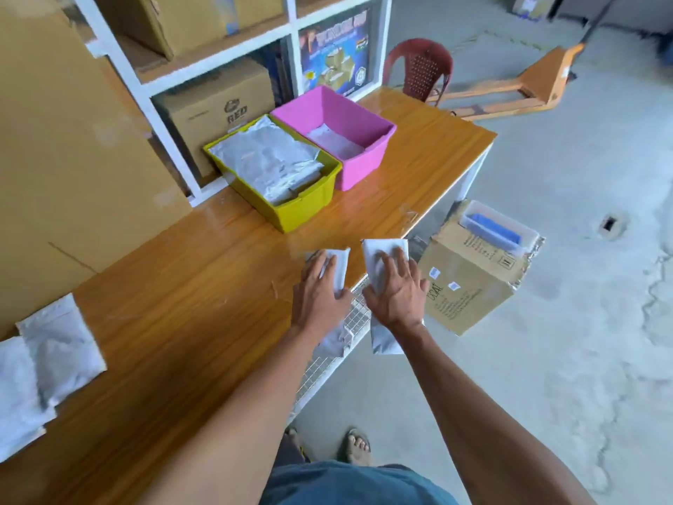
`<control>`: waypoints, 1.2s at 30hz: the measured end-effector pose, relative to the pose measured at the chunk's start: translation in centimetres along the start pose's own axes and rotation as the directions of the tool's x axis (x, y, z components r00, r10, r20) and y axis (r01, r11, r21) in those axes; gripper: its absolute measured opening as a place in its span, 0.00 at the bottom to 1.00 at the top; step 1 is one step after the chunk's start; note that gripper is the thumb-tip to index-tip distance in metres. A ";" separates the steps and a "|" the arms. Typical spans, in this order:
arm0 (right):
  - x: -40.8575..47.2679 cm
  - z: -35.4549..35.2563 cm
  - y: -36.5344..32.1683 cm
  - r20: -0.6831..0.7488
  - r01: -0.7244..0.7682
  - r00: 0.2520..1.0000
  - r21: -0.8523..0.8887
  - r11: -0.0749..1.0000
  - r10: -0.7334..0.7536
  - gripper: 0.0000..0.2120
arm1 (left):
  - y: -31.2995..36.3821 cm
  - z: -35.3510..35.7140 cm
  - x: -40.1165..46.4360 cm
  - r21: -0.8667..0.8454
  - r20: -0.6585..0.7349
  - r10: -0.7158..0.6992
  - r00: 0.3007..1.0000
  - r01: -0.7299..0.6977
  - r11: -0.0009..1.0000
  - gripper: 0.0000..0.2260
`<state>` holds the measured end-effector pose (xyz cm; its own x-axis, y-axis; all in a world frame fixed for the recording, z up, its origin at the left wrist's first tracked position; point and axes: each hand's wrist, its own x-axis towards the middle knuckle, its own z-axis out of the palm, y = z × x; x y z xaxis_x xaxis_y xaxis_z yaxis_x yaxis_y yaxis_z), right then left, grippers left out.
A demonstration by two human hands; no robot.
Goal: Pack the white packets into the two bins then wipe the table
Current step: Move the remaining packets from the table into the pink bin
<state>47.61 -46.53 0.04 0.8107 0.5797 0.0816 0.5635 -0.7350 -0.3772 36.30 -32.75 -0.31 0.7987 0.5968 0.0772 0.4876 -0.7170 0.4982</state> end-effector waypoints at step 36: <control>47.1 -4.1 -0.1 -0.072 0.257 0.965 0.085 0.963 -0.251 0.37 | 8.3 -1.0 43.3 -0.029 -0.314 -0.220 0.924 0.222 0.975 0.32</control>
<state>86.34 -20.59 7.74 0.6523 0.7189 0.2404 0.7375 -0.5286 -0.4202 74.55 -12.50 8.05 0.5200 0.8218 0.2329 0.6424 -0.5559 0.5275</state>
